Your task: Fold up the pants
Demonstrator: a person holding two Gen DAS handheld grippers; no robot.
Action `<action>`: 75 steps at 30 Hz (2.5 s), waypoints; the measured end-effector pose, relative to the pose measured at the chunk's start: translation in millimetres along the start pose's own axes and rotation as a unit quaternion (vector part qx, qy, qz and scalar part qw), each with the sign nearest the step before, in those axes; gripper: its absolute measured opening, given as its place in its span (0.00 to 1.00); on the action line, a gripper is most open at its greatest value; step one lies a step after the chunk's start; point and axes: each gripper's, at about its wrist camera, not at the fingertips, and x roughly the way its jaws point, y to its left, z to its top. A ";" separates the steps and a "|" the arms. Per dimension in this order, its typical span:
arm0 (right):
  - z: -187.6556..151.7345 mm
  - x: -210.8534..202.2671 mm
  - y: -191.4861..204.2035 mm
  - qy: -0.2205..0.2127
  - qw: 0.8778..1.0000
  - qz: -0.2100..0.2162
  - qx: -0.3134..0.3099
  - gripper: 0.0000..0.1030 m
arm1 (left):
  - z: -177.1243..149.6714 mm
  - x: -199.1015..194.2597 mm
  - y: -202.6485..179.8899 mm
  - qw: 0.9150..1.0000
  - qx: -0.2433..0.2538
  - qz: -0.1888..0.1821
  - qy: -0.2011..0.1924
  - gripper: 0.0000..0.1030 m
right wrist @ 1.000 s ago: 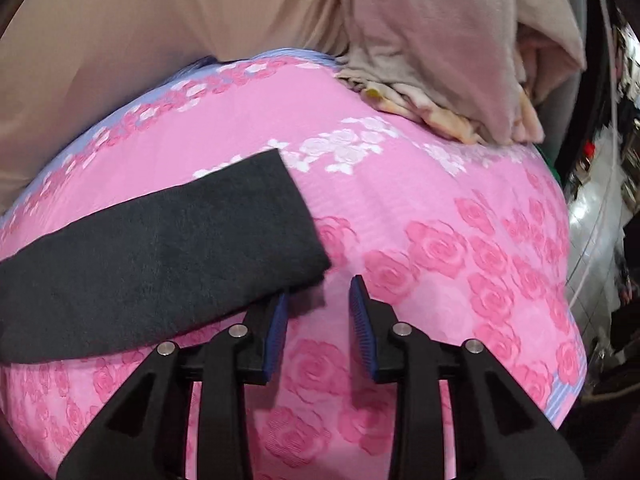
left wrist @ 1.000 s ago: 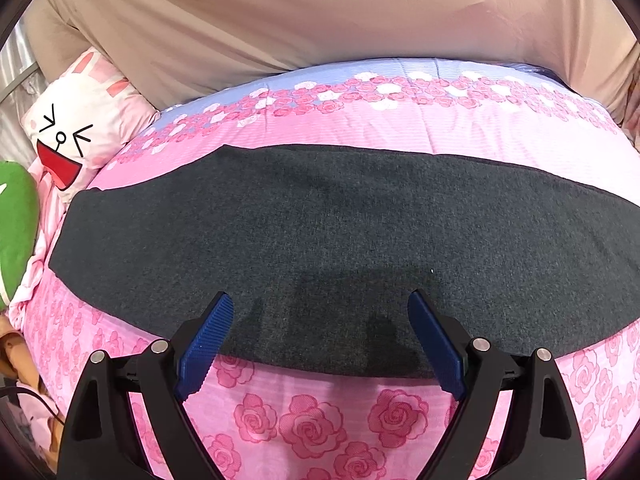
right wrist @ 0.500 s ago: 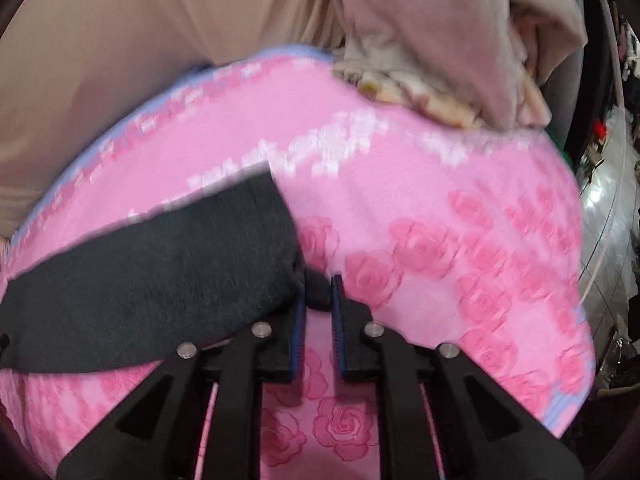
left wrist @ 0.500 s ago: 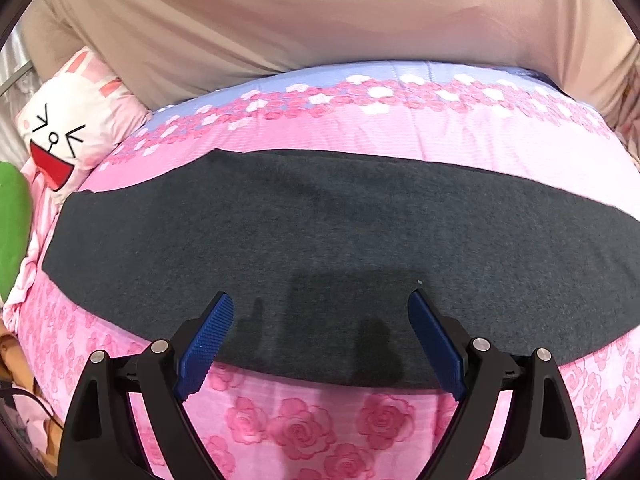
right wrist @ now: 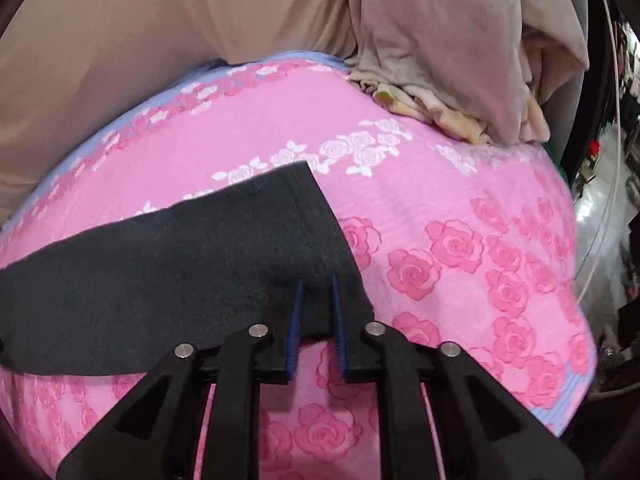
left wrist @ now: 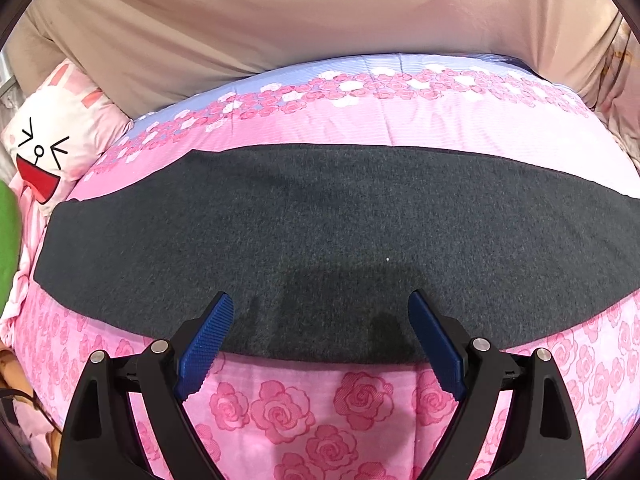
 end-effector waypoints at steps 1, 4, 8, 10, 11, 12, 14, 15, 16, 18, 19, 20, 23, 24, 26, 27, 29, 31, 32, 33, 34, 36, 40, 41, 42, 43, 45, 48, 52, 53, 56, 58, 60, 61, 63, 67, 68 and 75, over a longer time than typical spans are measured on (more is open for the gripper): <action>0.5 -11.9 -1.5 -0.014 1.000 0.005 0.014 0.17 | -1.1 -0.6 1.6 1.000 0.000 0.000 -0.001 0.84; 0.4 -31.8 3.7 -0.035 0.999 0.033 0.016 0.17 | -2.5 0.7 5.9 1.000 -0.003 0.000 -0.002 0.84; -1.1 -3.9 17.3 0.010 1.000 0.030 -0.003 0.17 | -2.5 4.9 9.2 1.000 -0.011 -0.005 0.003 0.84; -2.1 2.8 18.4 0.013 1.000 0.024 -0.001 0.17 | -3.7 4.5 10.3 1.000 -0.012 -0.005 0.003 0.84; -2.6 -3.4 18.9 0.008 1.000 0.025 0.004 0.17 | -4.5 3.3 12.1 1.000 -0.012 -0.004 0.002 0.84; -2.3 -7.1 19.1 0.002 1.000 0.028 0.006 0.18 | -5.1 2.4 14.3 1.000 -0.012 -0.003 0.000 0.84; -2.2 -21.3 13.7 -0.021 0.999 0.024 0.019 0.31 | -4.4 1.6 21.5 1.000 -0.017 0.002 -0.003 0.84; -3.3 -26.4 9.5 -0.030 0.999 0.018 0.025 0.47 | -4.0 1.8 25.5 1.000 -0.023 0.002 -0.003 0.84; -4.3 -28.8 1.8 -0.037 0.999 0.005 0.031 0.56 | -3.4 2.1 31.4 0.999 -0.032 0.000 -0.002 0.84; -5.9 -26.6 -15.4 -0.032 0.998 -0.009 0.050 0.56 | -2.3 2.2 40.5 0.999 -0.045 -0.004 -0.001 0.84; -7.8 -27.1 -21.5 -0.030 0.998 -0.006 0.062 0.56 | -2.2 2.3 43.6 0.999 -0.049 -0.005 -0.001 0.84; -8.6 -26.5 -27.0 -0.028 0.997 0.001 0.072 0.56 | -2.1 2.5 47.0 0.999 -0.053 -0.007 -0.001 0.84; -10.6 -29.4 -33.7 -0.029 0.996 0.005 0.084 0.57 | -2.8 4.0 54.2 0.998 -0.058 -0.006 -0.001 0.84; -9.3 -30.5 -31.0 -0.029 0.996 0.007 0.081 0.57 | -3.6 5.1 55.3 0.998 -0.058 -0.006 0.000 0.84; -2.3 -29.9 -18.4 -0.032 0.997 0.008 0.064 0.57 | -5.3 8.7 57.5 0.998 -0.058 -0.005 0.005 0.84; 3.0 -29.3 -9.6 -0.035 0.998 0.012 0.052 0.57 | -6.1 10.3 58.3 0.998 -0.058 -0.005 0.008 0.84; 17.2 -26.8 20.7 -0.035 0.998 0.046 0.016 0.57 | -8.2 13.1 60.3 0.998 -0.060 -0.005 0.012 0.84; 25.9 -21.1 52.7 -0.022 0.995 0.090 -0.021 0.45 | -10.5 15.8 62.4 0.998 -0.060 -0.004 0.015 0.84; 28.3 -15.6 73.9 -0.009 0.993 0.112 -0.046 0.38 | -11.6 17.2 63.5 0.998 -0.061 -0.003 0.018 0.84; 28.3 -9.3 93.8 0.005 0.990 0.123 -0.070 0.23 | -12.5 18.1 64.9 0.998 -0.062 -0.004 0.019 0.84; 26.1 0.4 117.5 0.019 0.987 0.126 -0.100 0.20 | -13.5 18.5 66.6 0.998 -0.064 -0.005 0.020 0.84; 22.2 21.5 147.9 0.036 0.983 0.120 -0.136 0.19 | -14.6 18.9 67.8 0.998 -0.065 -0.004 0.020 0.84; 37.7 51.2 157.3 0.028 0.989 0.071 -0.128 0.14 | -14.8 22.1 71.3 0.998 -0.062 -0.001 0.023 0.84; 40.9 45.6 155.5 0.019 0.990 0.068 -0.120 0.16 | -14.7 23.0 72.5 0.998 -0.061 -0.001 0.024 0.84; 42.0 37.9 152.3 0.009 0.990 0.072 -0.118 0.17 | -14.5 23.7 73.6 0.998 -0.062 -0.002 0.024 0.84; 40.6 32.0 148.7 0.003 0.990 0.073 -0.117 0.17 | -14.6 24.0 74.1 0.998 -0.064 -0.003 0.023 0.84; 35.3 40.7 138.8 0.019 0.991 0.045 -0.124 0.17 | -14.0 25.9 74.8 0.997 -0.071 -0.007 0.026 0.84; 29.3 36.2 105.4 0.022 0.995 0.045 -0.092 0.22 | -10.6 28.3 72.0 0.997 -0.073 -0.014 0.028 0.84; 16.6 -0.5 58.2 -0.009 0.998 0.001 -0.067 0.23 | -9.7 24.7 63.7 0.997 -0.068 -0.013 0.023 0.84; 12.8 2.2 43.7 0.002 0.998 -0.013 -0.058 0.23 | -9.5 23.7 60.5 0.997 -0.068 -0.014 0.021 0.84; 3.3 3.5 10.0 0.011 0.999 -0.027 -0.028 0.23 | -8.6 22.9 49.4 0.998 -0.062 -0.016 0.022 0.84; -2.5 -8.7 1.1 0.001 1.000 -0.006 0.000 0.26 | -8.7 18.8 40.1 0.998 -0.053 -0.016 0.020 0.84; -4.8 -17.8 -0.5 -0.014 1.000 -0.025 0.001 0.40 | -8.6 13.9 32.1 0.999 -0.043 -0.017 0.016 0.84; -5.3 -19.6 -1.9 -0.018 0.999 -0.030 0.002 0.46 | -8.3 12.1 29.8 0.999 -0.040 -0.016 0.013 0.84; -4.2 -14.8 -5.7 -0.015 1.000 -0.019 0.010 0.47 | -8.4 6.0 24.0 0.999 -0.032 -0.015 0.007 0.84; 0.7 11.4 -24.1 0.012 0.998 0.013 0.058 0.51 | -9.5 -2.8 19.3 1.000 -0.023 -0.013 0.001 0.84; 1.6 10.4 -24.1 0.008 0.998 0.016 0.060 0.51 | -10.0 -4.8 19.5 1.000 -0.022 -0.010 -0.001 0.84; 6.7 6.2 -12.7 -0.003 0.998 0.026 0.060 0.23 | -10.9 -11.8 29.6 1.000 -0.028 -0.011 -0.005 0.84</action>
